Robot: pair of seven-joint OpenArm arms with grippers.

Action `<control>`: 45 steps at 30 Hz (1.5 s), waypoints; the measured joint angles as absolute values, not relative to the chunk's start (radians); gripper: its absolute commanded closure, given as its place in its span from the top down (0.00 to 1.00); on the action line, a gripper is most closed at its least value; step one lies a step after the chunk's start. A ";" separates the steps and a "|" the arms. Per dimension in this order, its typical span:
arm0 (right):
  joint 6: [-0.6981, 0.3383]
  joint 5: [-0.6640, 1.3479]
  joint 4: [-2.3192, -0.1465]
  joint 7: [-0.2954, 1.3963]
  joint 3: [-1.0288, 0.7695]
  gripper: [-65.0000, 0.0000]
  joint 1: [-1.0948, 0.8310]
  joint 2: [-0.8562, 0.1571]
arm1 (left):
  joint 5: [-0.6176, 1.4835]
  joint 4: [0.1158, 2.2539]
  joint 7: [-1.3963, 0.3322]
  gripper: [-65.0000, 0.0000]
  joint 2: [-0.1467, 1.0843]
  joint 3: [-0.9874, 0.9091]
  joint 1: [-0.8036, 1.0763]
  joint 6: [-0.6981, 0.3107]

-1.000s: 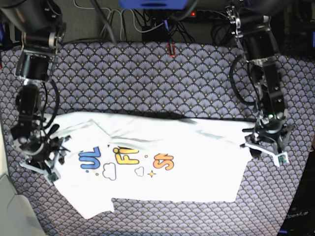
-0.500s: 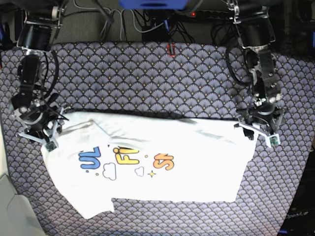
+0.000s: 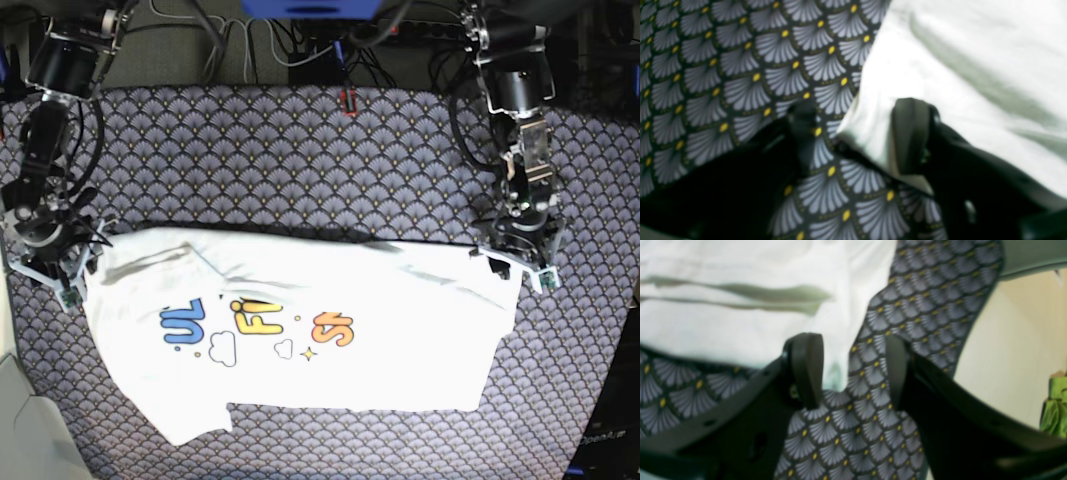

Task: Fold the T-shirt properly
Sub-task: 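Pull both grippers back toward the collar, dragging the shirt along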

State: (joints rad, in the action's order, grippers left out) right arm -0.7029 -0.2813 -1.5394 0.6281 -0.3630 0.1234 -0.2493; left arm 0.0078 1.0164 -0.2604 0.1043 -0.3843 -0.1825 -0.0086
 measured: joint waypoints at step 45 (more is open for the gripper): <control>-0.703 -0.273 -1.290 0.564 -0.385 0.00 0.148 -0.259 | 0.012 1.029 -0.258 0.01 0.103 -0.381 -0.164 -0.030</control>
